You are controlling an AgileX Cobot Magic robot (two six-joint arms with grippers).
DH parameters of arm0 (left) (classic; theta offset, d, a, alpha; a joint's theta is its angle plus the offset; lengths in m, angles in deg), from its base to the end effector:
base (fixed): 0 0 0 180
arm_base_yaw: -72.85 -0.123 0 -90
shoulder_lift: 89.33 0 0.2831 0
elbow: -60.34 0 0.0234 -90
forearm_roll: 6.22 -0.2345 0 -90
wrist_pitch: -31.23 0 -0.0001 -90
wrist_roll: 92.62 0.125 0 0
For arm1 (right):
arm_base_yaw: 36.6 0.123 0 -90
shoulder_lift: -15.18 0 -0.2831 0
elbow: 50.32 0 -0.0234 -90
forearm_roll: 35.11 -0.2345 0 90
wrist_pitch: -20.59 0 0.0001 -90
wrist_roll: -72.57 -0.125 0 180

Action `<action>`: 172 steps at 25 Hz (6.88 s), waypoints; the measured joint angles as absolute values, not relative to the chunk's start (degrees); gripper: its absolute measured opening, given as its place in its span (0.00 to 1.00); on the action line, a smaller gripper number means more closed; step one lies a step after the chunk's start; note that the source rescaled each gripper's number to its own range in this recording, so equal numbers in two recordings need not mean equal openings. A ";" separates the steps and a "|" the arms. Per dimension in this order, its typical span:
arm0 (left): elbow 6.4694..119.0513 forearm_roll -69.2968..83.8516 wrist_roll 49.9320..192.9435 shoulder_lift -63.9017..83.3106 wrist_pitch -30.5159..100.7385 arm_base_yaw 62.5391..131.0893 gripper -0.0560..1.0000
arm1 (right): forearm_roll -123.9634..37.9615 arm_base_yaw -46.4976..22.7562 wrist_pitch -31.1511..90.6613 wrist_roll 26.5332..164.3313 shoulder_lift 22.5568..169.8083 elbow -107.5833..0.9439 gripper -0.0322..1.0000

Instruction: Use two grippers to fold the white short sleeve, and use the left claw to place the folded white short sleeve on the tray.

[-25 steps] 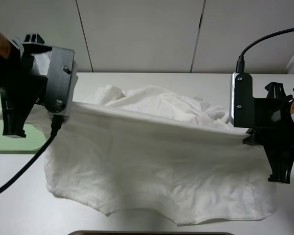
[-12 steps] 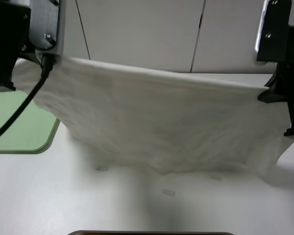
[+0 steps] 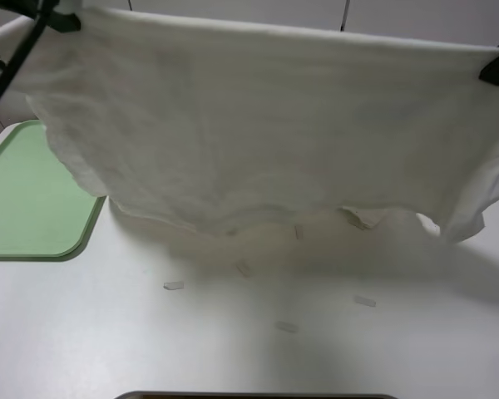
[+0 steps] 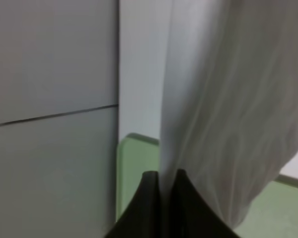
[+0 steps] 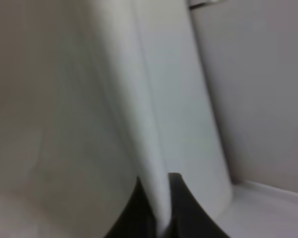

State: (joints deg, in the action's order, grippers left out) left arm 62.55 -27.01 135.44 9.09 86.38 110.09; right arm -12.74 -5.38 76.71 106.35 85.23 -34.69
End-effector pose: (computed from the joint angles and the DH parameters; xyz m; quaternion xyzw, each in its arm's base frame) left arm 0.2390 -0.1359 0.3882 0.6424 0.6416 0.2115 0.3619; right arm 0.2019 0.0761 0.3396 -0.5398 0.7552 -0.1947 0.3167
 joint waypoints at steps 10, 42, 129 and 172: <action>71.23 -27.01 137.90 9.14 88.04 110.09 0.05 | -11.24 -5.38 80.51 107.54 85.23 -44.61 0.03; 79.53 -26.12 139.02 9.19 97.67 113.41 0.05 | -16.97 -5.38 90.08 111.52 80.63 -56.75 0.03; 58.97 -25.20 122.16 -16.78 58.02 94.71 0.05 | -12.16 -24.86 46.05 105.66 120.55 -47.12 0.03; 43.27 1.20 138.67 -16.78 72.77 94.82 0.05 | -32.98 -30.16 53.77 130.77 120.38 -22.58 0.03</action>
State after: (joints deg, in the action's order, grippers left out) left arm 43.27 1.20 138.67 -16.78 72.77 94.82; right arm -32.98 -30.16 53.77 130.77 120.38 -22.58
